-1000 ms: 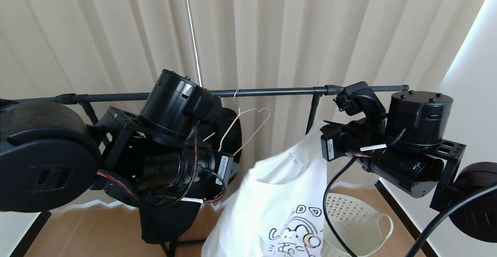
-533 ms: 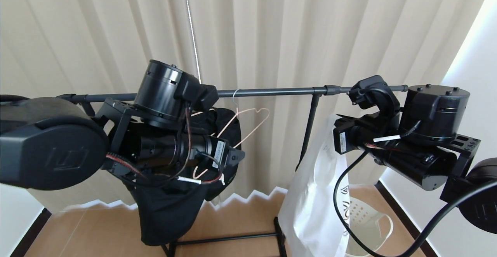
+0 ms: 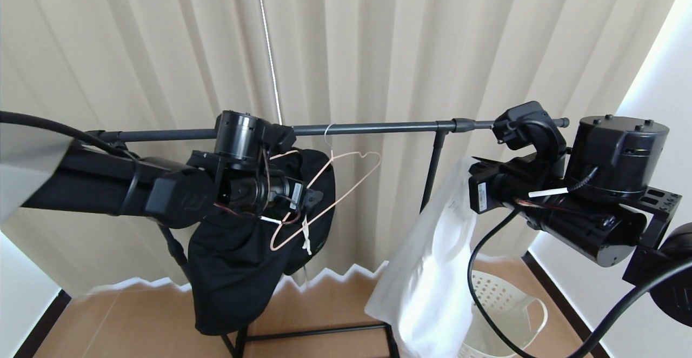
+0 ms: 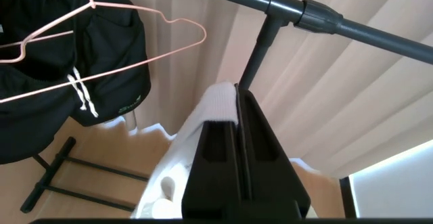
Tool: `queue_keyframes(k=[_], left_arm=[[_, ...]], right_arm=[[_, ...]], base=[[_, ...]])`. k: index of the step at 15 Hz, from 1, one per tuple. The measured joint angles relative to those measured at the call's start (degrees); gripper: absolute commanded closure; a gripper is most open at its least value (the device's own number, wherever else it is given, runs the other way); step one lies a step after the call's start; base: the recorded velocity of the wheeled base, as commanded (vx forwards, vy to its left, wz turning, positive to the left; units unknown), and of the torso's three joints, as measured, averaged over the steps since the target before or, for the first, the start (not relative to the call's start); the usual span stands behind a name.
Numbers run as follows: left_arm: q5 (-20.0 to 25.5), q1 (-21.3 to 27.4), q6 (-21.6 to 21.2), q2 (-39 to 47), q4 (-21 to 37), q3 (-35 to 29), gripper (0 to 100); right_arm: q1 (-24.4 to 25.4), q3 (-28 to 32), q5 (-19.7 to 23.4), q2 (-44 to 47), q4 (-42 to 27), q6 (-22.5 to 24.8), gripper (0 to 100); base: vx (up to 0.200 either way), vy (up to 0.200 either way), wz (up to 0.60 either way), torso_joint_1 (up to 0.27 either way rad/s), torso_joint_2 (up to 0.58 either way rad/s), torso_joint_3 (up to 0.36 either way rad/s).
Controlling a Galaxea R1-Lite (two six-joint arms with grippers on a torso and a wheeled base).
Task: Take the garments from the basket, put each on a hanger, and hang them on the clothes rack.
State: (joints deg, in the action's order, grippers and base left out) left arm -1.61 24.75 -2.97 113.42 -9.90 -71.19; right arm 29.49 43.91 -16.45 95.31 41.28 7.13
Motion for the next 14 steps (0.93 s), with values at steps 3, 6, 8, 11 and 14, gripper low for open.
queue_keyframes(k=[3,6,8,11,14], left_arm=[[1.43,-0.69,-0.26,6.12,-3.8,-3.25,0],[2.26,-1.21,-1.05,11.34,-4.94,-6.86,0],[2.76,-2.12,-1.27,13.84,-6.41,-8.57,0],[7.11,-3.54,-2.33,15.82,-7.78,-9.24,0],[7.68,-3.67,-2.85,16.68,-7.91,-9.31,0]], right_arm=[[0.05,-0.04,0.02,-0.11,0.0,-0.02,100],[0.0,-0.06,0.05,-0.07,0.0,-0.05,100],[0.02,-0.01,0.09,0.0,0.0,-0.02,100],[0.02,-0.12,0.09,-0.05,0.0,-0.05,100],[0.0,-0.12,0.09,0.0,0.0,-0.05,100]], base=[[0.0,0.0,0.0,0.0,0.0,0.0],[0.0,0.0,0.0,0.0,0.0,0.0],[0.0,0.0,0.0,0.0,0.0,0.0],[0.0,0.0,0.0,0.0,0.0,0.0],[0.0,0.0,0.0,0.0,0.0,0.0]])
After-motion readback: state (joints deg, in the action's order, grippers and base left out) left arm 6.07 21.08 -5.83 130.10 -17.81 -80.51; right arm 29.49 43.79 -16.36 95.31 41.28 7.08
